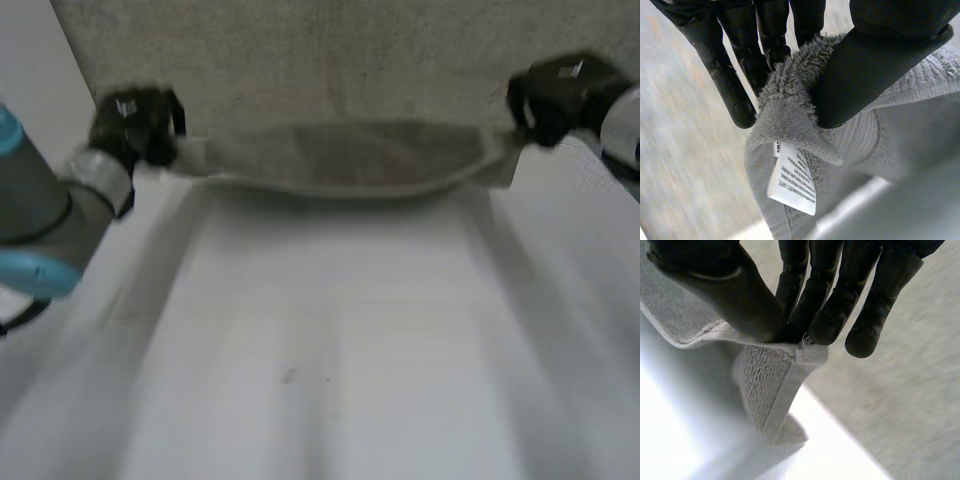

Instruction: Fold the towel.

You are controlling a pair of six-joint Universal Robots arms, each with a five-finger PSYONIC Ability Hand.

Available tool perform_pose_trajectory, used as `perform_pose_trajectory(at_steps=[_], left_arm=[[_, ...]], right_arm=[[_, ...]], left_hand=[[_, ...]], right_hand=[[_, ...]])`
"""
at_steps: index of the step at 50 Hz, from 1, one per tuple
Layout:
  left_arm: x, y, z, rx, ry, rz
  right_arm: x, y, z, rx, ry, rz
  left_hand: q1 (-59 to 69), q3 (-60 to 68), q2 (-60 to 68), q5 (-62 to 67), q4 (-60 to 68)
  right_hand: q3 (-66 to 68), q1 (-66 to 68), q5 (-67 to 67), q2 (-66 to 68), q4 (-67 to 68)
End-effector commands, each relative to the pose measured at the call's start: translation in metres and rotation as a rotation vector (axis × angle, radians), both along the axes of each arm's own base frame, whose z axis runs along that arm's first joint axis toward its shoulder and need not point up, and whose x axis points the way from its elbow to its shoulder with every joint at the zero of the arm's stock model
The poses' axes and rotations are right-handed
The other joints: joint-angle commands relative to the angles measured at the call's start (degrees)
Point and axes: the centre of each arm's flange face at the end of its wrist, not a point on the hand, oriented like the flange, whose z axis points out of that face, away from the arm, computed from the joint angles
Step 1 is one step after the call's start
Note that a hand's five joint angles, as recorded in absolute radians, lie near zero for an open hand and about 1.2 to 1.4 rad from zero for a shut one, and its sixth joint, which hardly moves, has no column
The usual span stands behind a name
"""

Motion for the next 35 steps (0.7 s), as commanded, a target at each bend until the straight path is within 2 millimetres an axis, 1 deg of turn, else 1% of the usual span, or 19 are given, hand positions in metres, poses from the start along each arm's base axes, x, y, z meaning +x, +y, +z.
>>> perform_pose_trajectory(at_steps=[1, 2, 3, 5, 6, 8, 11, 13, 14, 16, 17, 20, 21, 22, 24, 25, 28, 33, 35], left_arm=[[0.004, 0.04, -0.07, 0.22, -0.06, -0.116], [0.004, 0.048, -0.078, 0.247, -0.075, -0.138], [0.004, 0.048, -0.078, 0.248, -0.075, -0.139], [0.005, 0.062, -0.085, 0.267, -0.118, -0.162], [0.005, 0.062, -0.085, 0.267, -0.118, -0.162], [0.008, 0.073, -0.086, 0.256, -0.178, -0.166], [0.011, 0.079, -0.087, 0.251, -0.208, -0.166], [0.02, 0.084, -0.084, 0.237, -0.253, -0.145], [0.02, 0.084, -0.084, 0.237, -0.253, -0.145], [0.029, 0.093, -0.081, 0.232, -0.281, -0.126], [0.029, 0.093, -0.081, 0.232, -0.281, -0.126], [0.033, 0.103, -0.073, 0.225, -0.289, -0.117], [0.035, 0.11, -0.066, 0.219, -0.288, -0.115], [0.035, 0.11, -0.066, 0.219, -0.288, -0.115], [0.037, 0.128, -0.052, 0.215, -0.284, -0.122], [0.037, 0.128, -0.052, 0.215, -0.284, -0.122], [0.04, 0.152, -0.038, 0.217, -0.281, -0.133], [0.041, 0.164, -0.035, 0.219, -0.28, -0.149], [0.041, 0.165, -0.036, 0.222, -0.28, -0.151]], right_arm=[[-0.016, 0.028, -0.059, 0.189, 0.116, 0.021], [-0.02, 0.034, -0.065, 0.213, 0.129, 0.016], [-0.02, 0.034, -0.065, 0.213, 0.129, 0.016], [-0.032, 0.043, -0.07, 0.247, 0.143, -0.011], [-0.032, 0.043, -0.07, 0.247, 0.143, -0.011], [-0.046, 0.049, -0.07, 0.261, 0.144, -0.045], [-0.052, 0.052, -0.069, 0.262, 0.15, -0.059], [-0.063, 0.056, -0.067, 0.256, 0.172, -0.08], [-0.063, 0.056, -0.067, 0.256, 0.172, -0.08], [-0.074, 0.065, -0.06, 0.245, 0.206, -0.102], [-0.074, 0.065, -0.06, 0.245, 0.206, -0.102], [-0.082, 0.078, -0.048, 0.239, 0.243, -0.115], [-0.086, 0.084, -0.045, 0.249, 0.262, -0.122], [-0.086, 0.084, -0.045, 0.249, 0.262, -0.122], [-0.093, 0.094, -0.04, 0.266, 0.299, -0.126], [-0.093, 0.095, -0.04, 0.266, 0.3, -0.126], [-0.102, 0.106, -0.028, 0.264, 0.324, -0.114], [-0.108, 0.109, -0.024, 0.273, 0.324, -0.089], [-0.109, 0.109, -0.024, 0.266, 0.33, -0.077]], left_hand=[[11.34, 10.25, 10.19, 11.06, 10.1], [11.34, 10.25, 10.19, 11.06, 10.1], [11.34, 10.25, 10.19, 11.06, 10.1], [11.34, 10.25, 10.19, 11.06, 10.1], [11.34, 10.25, 10.19, 11.06, 10.1], [11.34, 10.25, 10.19, 11.06, 10.1], [11.34, 10.25, 10.19, 11.06, 10.1], [11.34, 10.25, 10.19, 11.06, 10.1], [11.34, 10.25, 10.19, 11.06, 10.1], [11.34, 10.25, 10.19, 11.06, 10.1], [11.34, 10.25, 10.19, 11.06, 10.1], [11.34, 10.25, 10.19, 11.06, 10.1], [11.34, 10.25, 10.19, 11.06, 10.1], [11.34, 10.25, 10.19, 11.06, 10.1], [11.34, 10.25, 10.19, 11.06, 10.1], [11.34, 10.25, 10.19, 11.06, 10.1], [11.34, 10.25, 10.19, 11.06, 10.1], [11.34, 10.25, 10.19, 11.06, 10.1], [11.34, 10.25, 10.19, 11.06, 10.1]], right_hand=[[3.32, 4.47, 2.97, 3.74, 3.35], [3.32, 4.47, 2.97, 3.74, 3.35], [3.32, 4.47, 2.97, 3.74, 3.35], [3.32, 4.47, 2.97, 3.74, 3.35], [3.32, 4.47, 2.97, 3.74, 3.35], [3.32, 4.47, 2.97, 3.74, 3.35], [3.32, 4.47, 2.97, 3.74, 3.35], [3.32, 4.47, 2.97, 3.74, 3.35], [3.32, 4.47, 2.97, 3.74, 3.35], [3.32, 4.47, 2.97, 3.74, 3.35], [3.32, 4.47, 2.97, 3.74, 3.35], [3.32, 4.47, 2.97, 3.74, 3.35], [3.32, 4.47, 2.97, 3.74, 3.35], [3.32, 4.47, 2.97, 3.74, 3.35], [3.32, 4.47, 2.97, 3.74, 3.35], [3.32, 4.47, 2.97, 3.74, 3.35], [3.32, 4.47, 2.97, 3.74, 3.35], [3.32, 4.47, 2.97, 3.74, 3.35], [3.32, 4.47, 2.97, 3.74, 3.35]])
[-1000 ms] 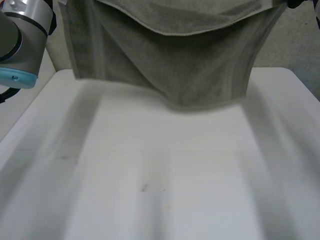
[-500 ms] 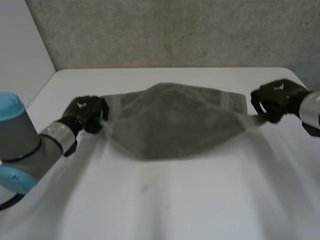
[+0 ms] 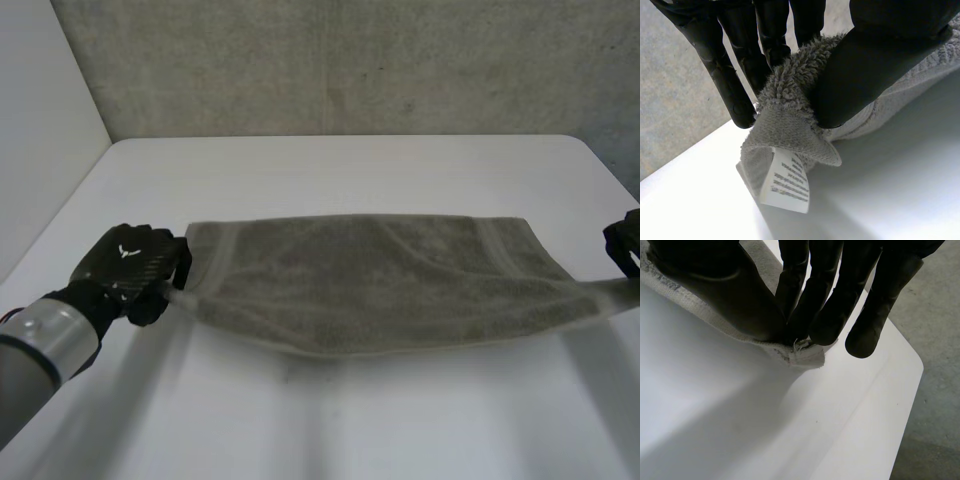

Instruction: Fold the towel.

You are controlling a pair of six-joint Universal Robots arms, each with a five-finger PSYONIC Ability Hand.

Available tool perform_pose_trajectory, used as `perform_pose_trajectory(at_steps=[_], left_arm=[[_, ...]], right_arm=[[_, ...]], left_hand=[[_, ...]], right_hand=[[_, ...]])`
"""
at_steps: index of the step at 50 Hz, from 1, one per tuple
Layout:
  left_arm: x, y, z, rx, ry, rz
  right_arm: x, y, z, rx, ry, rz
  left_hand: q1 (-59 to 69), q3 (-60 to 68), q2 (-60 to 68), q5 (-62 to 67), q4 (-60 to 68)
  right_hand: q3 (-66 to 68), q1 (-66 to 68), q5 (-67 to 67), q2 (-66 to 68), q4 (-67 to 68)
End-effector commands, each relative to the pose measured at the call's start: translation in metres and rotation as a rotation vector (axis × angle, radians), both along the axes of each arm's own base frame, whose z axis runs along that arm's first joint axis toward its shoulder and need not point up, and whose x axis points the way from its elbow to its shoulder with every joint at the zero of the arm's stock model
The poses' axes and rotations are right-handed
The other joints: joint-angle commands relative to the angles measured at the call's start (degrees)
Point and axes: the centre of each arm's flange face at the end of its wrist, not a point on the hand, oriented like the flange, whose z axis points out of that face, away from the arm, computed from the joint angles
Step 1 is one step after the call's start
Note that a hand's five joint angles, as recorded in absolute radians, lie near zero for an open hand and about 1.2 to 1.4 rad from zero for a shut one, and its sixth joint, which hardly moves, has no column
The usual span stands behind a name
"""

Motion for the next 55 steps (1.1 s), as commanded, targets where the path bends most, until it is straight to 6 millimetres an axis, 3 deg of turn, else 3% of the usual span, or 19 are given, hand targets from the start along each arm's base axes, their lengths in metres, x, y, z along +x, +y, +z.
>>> perform_pose_trajectory(at_steps=[1, 7, 9, 13, 20, 23, 25, 28, 34, 42, 55], left_arm=[[0.001, 0.015, 0.005, 0.004, 0.005, -0.015], [0.001, -0.006, -0.013, 0.048, -0.003, -0.007], [-0.004, -0.027, -0.021, 0.052, -0.004, -0.009], [-0.009, -0.046, -0.026, 0.061, 0.004, -0.014], [-0.031, -0.089, -0.034, 0.036, 0.015, -0.052], [-0.034, -0.096, -0.034, 0.032, 0.026, -0.049], [-0.036, -0.111, -0.034, 0.025, 0.048, -0.02], [-0.039, -0.125, -0.037, 0.016, 0.06, 0.007], [-0.049, -0.148, -0.043, -0.013, 0.058, 0.024], [-0.051, -0.167, -0.058, 0.012, 0.042, 0.065], [-0.051, -0.178, -0.077, 0.037, 0.029, 0.088]], right_arm=[[-0.006, 0.004, 0.005, 0.005, 0.007, 0.052], [-0.008, -0.01, -0.01, 0.053, -0.009, 0.06], [-0.012, -0.031, -0.025, 0.089, -0.017, 0.056], [-0.008, -0.05, -0.034, 0.113, -0.051, 0.036], [0.024, -0.1, -0.055, 0.122, -0.089, 0.009], [0.027, -0.109, -0.058, 0.114, -0.093, -0.003], [0.031, -0.129, -0.069, 0.113, -0.121, -0.033], [0.048, -0.142, -0.074, 0.093, -0.155, -0.027], [0.062, -0.164, -0.092, 0.072, -0.179, -0.048], [0.073, -0.184, -0.106, 0.013, -0.158, -0.073], [0.073, -0.205, -0.113, -0.076, -0.192, -0.133]], left_hand=[[11.34, 10.25, 10.19, 11.06, 10.1], [11.34, 10.25, 10.19, 11.06, 10.1], [11.34, 10.25, 10.19, 11.06, 10.1], [11.34, 10.25, 10.19, 11.06, 10.1], [11.34, 10.25, 10.19, 11.06, 10.1], [11.34, 10.25, 10.19, 11.06, 10.1], [11.34, 10.25, 10.19, 11.06, 10.1], [11.34, 10.25, 10.19, 11.06, 10.1], [11.34, 10.25, 10.19, 11.06, 10.1], [11.34, 10.25, 10.19, 11.06, 10.1], [11.34, 10.25, 10.19, 11.06, 10.1]], right_hand=[[3.32, 4.47, 2.97, 3.74, 3.35], [3.32, 4.47, 2.97, 3.74, 3.35], [3.32, 4.47, 2.97, 3.74, 3.35], [3.32, 4.47, 2.97, 3.74, 3.35], [3.32, 4.47, 2.97, 3.74, 3.35], [3.32, 4.47, 2.97, 3.74, 3.35], [3.32, 4.47, 2.97, 3.74, 3.35], [3.32, 4.47, 2.97, 3.74, 3.35], [3.32, 4.47, 2.97, 3.74, 3.35], [3.32, 4.47, 2.97, 3.74, 3.35], [3.32, 4.47, 2.97, 3.74, 3.35]])
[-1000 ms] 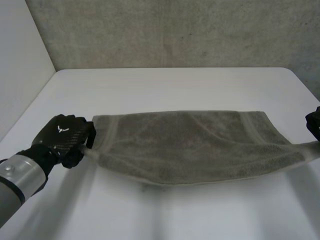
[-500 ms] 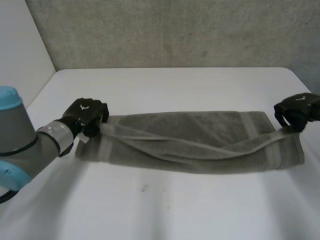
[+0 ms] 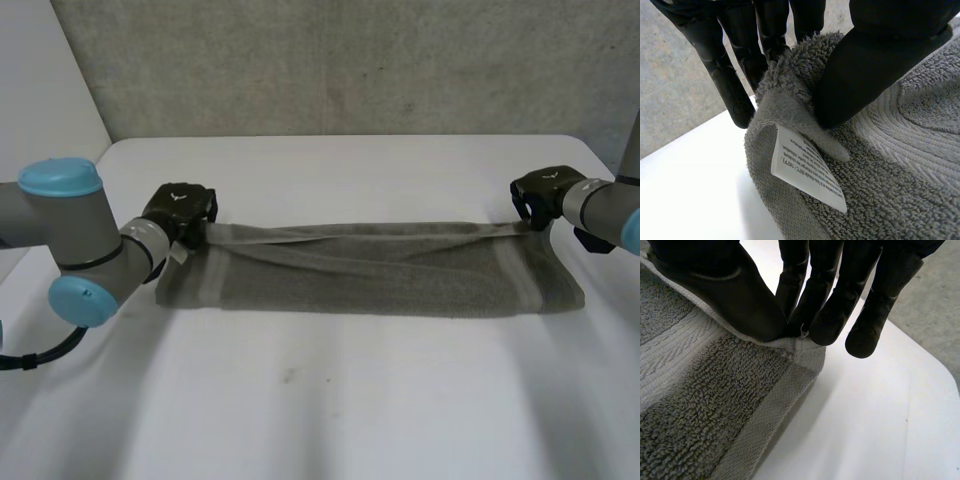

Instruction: Fold the towel.

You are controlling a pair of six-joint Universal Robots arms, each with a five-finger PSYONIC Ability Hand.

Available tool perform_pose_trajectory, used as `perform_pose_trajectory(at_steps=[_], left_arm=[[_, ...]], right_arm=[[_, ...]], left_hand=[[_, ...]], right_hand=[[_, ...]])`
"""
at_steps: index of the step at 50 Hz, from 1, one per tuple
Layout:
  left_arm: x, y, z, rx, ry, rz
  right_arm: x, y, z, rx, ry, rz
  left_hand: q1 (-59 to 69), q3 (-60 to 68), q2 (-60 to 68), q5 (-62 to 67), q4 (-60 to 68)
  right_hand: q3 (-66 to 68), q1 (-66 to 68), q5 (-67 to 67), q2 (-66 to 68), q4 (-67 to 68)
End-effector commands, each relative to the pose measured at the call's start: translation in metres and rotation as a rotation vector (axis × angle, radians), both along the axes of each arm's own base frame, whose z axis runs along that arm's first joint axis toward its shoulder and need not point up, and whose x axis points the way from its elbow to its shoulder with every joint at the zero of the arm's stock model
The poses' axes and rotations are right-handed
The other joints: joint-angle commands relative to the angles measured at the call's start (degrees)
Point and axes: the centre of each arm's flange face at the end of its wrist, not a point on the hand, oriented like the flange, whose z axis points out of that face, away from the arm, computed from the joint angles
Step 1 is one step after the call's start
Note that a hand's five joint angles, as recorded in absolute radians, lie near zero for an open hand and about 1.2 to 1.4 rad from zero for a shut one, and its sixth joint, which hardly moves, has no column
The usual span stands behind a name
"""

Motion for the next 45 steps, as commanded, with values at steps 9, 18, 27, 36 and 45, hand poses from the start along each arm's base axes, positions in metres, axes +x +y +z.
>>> perform_pose_trajectory(at_steps=[9, 18, 27, 36, 45], left_arm=[[-0.001, -0.008, -0.009, -0.001, -0.004, 0.015], [0.001, -0.015, -0.009, -0.011, -0.005, 0.046], [0.007, -0.016, -0.003, -0.025, -0.018, 0.115], [0.012, -0.005, 0.038, -0.074, 0.028, 0.136], [0.019, 0.031, 0.063, -0.067, 0.039, 0.131]], right_arm=[[-0.003, -0.016, -0.005, -0.09, 0.003, -0.055], [0.001, -0.021, -0.014, -0.122, 0.005, -0.057], [0.002, -0.029, -0.001, -0.214, 0.002, -0.085], [0.006, -0.023, 0.053, -0.318, -0.07, -0.085], [-0.002, 0.007, 0.083, -0.237, -0.063, -0.085]], left_hand=[[11.34, 10.25, 10.19, 11.06, 10.09], [-20.95, -22.04, -22.1, -21.23, -22.2], [-58.28, -59.37, -59.42, -58.56, -59.52], [-57.44, -58.53, -58.59, -57.72, -58.69], [-55.76, -56.85, -56.9, -56.03, -57.0]], right_hand=[[3.33, 4.44, 2.95, 3.73, 3.35], [-54.07, -52.96, -54.45, -53.67, -54.06], [-66.67, -65.56, -67.05, -66.27, -66.65], [-66.67, -65.56, -67.05, -66.27, -66.65], [-66.27, -65.15, -66.64, -65.86, -66.25]])
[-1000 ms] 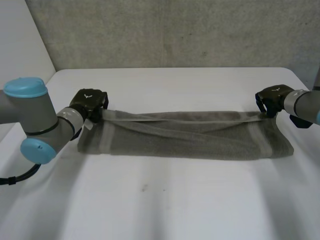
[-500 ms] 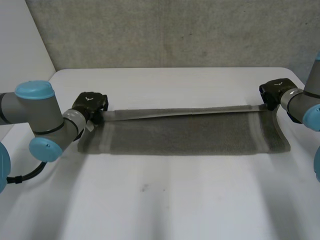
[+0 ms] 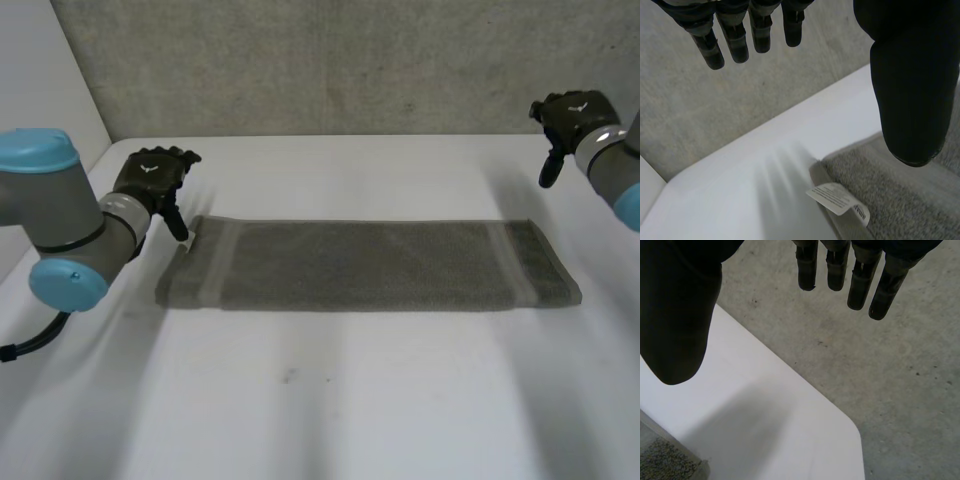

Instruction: Fold the towel.

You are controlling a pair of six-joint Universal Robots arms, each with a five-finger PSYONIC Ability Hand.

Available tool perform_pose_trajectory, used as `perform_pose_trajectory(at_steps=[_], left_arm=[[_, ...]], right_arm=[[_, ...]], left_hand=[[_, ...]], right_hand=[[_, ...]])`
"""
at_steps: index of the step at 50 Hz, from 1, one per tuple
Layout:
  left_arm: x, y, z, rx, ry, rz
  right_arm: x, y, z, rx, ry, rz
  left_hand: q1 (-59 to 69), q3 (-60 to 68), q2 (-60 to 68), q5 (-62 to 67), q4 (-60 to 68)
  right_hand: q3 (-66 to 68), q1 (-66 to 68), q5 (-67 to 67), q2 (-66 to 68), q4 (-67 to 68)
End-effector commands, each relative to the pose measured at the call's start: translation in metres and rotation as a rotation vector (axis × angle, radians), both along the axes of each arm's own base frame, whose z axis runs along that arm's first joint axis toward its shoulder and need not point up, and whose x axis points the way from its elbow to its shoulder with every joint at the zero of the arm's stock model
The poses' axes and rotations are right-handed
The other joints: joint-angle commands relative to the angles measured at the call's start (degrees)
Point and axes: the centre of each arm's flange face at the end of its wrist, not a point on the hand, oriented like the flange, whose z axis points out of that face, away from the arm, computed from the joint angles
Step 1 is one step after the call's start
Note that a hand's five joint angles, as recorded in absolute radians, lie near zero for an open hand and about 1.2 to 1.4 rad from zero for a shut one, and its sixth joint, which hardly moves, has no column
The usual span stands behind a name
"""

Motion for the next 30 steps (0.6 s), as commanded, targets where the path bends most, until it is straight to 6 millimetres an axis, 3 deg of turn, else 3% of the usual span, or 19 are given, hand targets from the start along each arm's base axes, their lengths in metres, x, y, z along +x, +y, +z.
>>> perform_pose_trajectory(at_steps=[1, 6, 11, 14, 19, 24, 30], left_arm=[[0.006, 0.03, 0.015, 0.013, 0.005, -0.008], [0.011, 0.052, 0.013, 0.041, 0.0, -0.012], [0.01, 0.08, 0.012, 0.05, 0.003, -0.031], [0.01, 0.086, 0.01, 0.054, 0.005, -0.033], [0.008, 0.104, 0.008, 0.056, 0.027, -0.049], [0.006, 0.112, 0.011, 0.039, 0.041, -0.06], [0.001, 0.117, 0.011, 0.021, 0.046, -0.077]], right_arm=[[-0.007, 0.027, 0.018, 0.092, 0.006, 0.006], [-0.014, 0.055, 0.01, 0.196, 0.01, 0.053], [-0.03, 0.089, -0.01, 0.233, 0.031, 0.096], [-0.033, 0.097, -0.016, 0.228, 0.045, 0.099], [-0.037, 0.126, -0.048, 0.228, 0.103, 0.11], [-0.041, 0.135, -0.071, 0.227, 0.132, 0.109], [-0.044, 0.128, -0.093, 0.19, 0.154, 0.103]], left_hand=[[2.33, 2.44, 2.5, 1.22, 2.38], [2.33, 2.44, 2.5, 1.22, 2.38], [2.33, 2.44, 2.5, 1.22, 2.38], [2.16, 2.27, 2.33, 1.05, 2.21], [2.16, 2.27, 2.33, 1.05, 2.21], [1.99, 2.1, 2.16, 0.88, 2.05], [1.99, 2.1, 2.16, 0.88, 2.05]], right_hand=[[-3.4, -2.97, -3.12, -3.92, -4.43], [-0.54, -0.11, -0.26, -1.06, -1.57], [0.13, 0.56, 0.41, -0.39, -0.9], [0.3, 0.73, 0.58, -0.22, -0.73], [0.47, 0.9, 0.75, -0.05, -0.56], [5.84, 6.27, 6.12, 5.31, 4.81], [18.26, 18.69, 18.54, 17.74, 17.23]])
